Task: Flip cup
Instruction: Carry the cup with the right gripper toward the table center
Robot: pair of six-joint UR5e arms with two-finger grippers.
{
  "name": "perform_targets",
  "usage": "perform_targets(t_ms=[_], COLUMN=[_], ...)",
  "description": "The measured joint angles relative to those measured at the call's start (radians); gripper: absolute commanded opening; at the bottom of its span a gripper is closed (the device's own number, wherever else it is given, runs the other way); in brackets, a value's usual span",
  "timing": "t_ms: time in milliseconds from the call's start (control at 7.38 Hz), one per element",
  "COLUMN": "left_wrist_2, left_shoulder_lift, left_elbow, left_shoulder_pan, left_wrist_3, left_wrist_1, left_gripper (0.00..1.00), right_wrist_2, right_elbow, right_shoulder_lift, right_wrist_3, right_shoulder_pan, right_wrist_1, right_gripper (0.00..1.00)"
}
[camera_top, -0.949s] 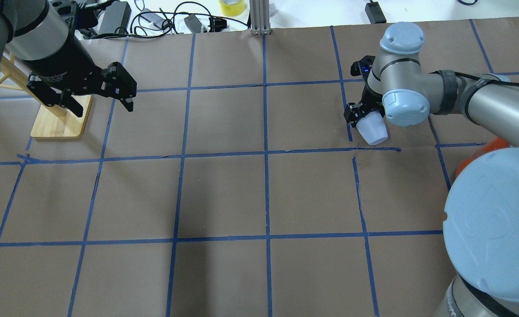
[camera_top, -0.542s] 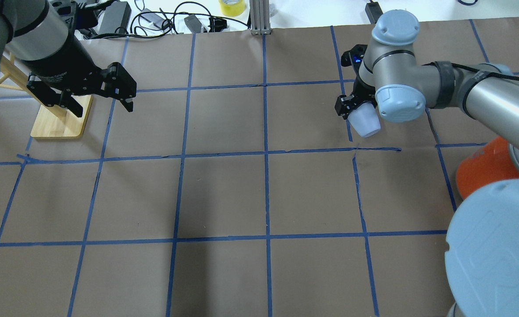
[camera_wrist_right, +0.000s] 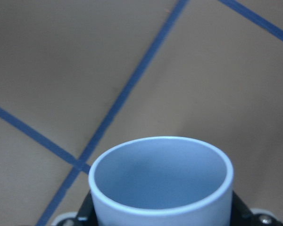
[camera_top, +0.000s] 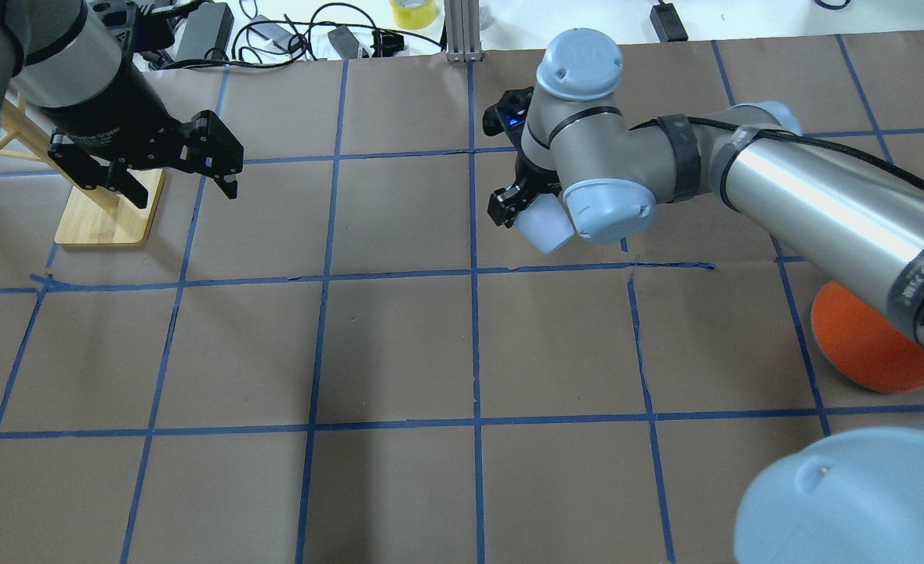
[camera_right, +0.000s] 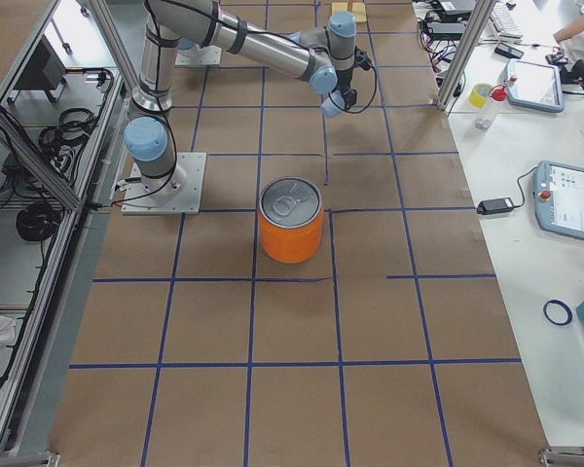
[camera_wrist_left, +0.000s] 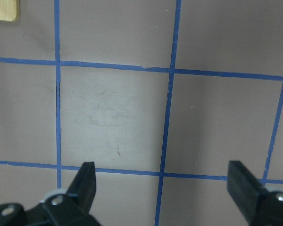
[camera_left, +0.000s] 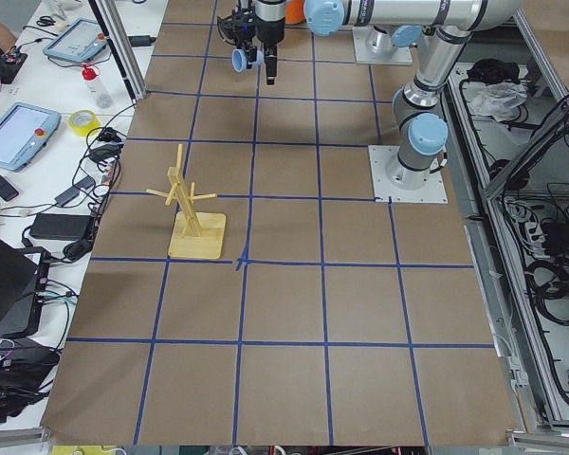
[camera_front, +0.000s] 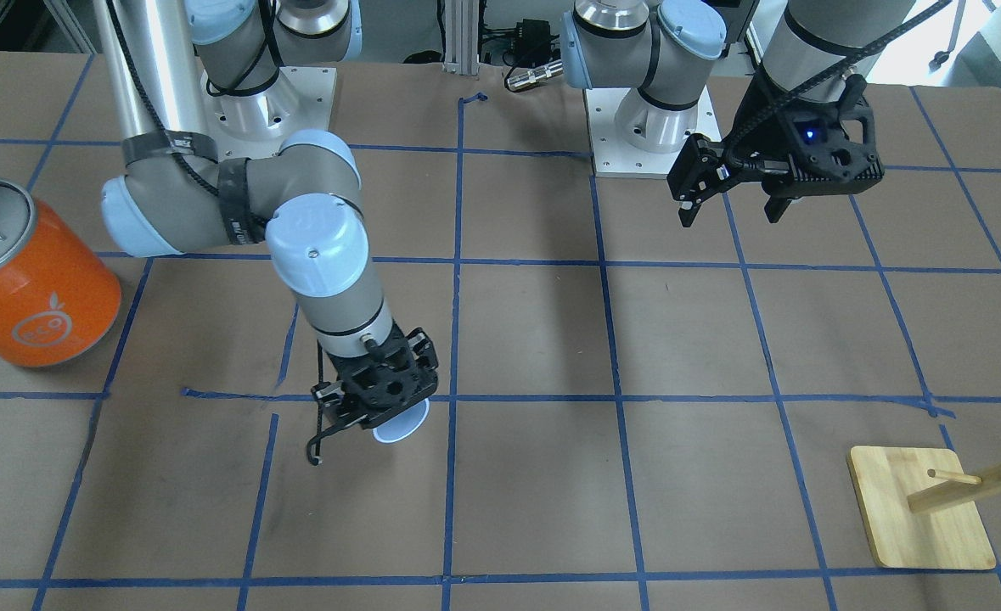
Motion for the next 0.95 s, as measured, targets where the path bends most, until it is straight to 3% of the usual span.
perform_targets(t_ms=[271,949], left_wrist_2=[0.000,0.001], left_shoulder_lift=[0.000,0.001], left_elbow=[0.000,0.000], left_shoulder_pan=[0.000,0.002], left_wrist_3=[0.000,0.000], left_wrist_1=[0.000,0.000], left_gripper=[1.00,1.00], right_wrist_2=[0.011,0.050], right_elbow=[-0.008,-0.015], right_shoulder_lift=[0.010,0.081], right_wrist_3=[-0.173,-0.650], right_shoulder_pan=[0.092,0.169], right_wrist_1=[-0.016,-0.062], right_gripper=[0.00,0.02])
